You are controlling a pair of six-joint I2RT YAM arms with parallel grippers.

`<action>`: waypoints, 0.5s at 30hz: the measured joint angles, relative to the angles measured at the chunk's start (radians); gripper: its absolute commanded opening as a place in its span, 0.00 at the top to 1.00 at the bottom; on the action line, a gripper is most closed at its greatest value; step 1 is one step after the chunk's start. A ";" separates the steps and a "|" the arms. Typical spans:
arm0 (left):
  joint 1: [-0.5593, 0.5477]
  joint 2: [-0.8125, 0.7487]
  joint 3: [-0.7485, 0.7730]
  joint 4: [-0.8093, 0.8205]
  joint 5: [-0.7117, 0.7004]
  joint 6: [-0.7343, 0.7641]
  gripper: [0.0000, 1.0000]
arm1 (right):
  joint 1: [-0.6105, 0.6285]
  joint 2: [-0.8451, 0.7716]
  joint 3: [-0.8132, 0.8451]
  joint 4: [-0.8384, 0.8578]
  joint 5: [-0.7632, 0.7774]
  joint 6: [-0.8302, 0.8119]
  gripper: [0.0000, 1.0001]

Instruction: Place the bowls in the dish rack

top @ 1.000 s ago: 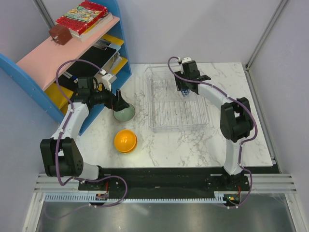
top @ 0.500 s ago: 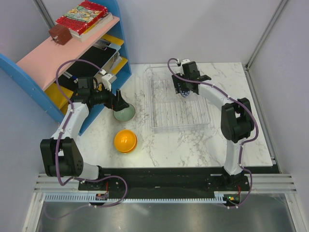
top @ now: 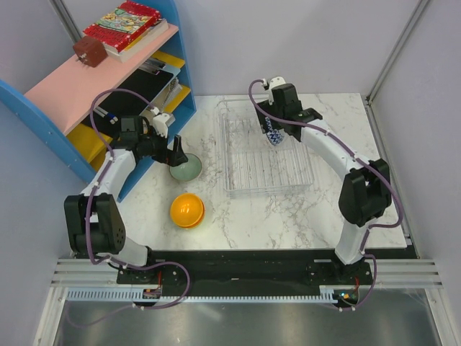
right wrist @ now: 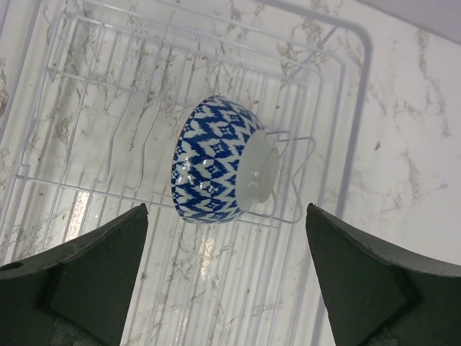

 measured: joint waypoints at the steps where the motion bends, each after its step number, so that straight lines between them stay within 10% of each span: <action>1: 0.000 0.011 0.000 0.000 -0.014 0.004 0.01 | 0.000 -0.011 0.000 0.000 0.006 -0.004 0.02; 15: 0.000 0.163 0.000 0.019 -0.161 0.056 0.03 | -0.002 -0.230 0.007 -0.035 -0.094 -0.042 0.02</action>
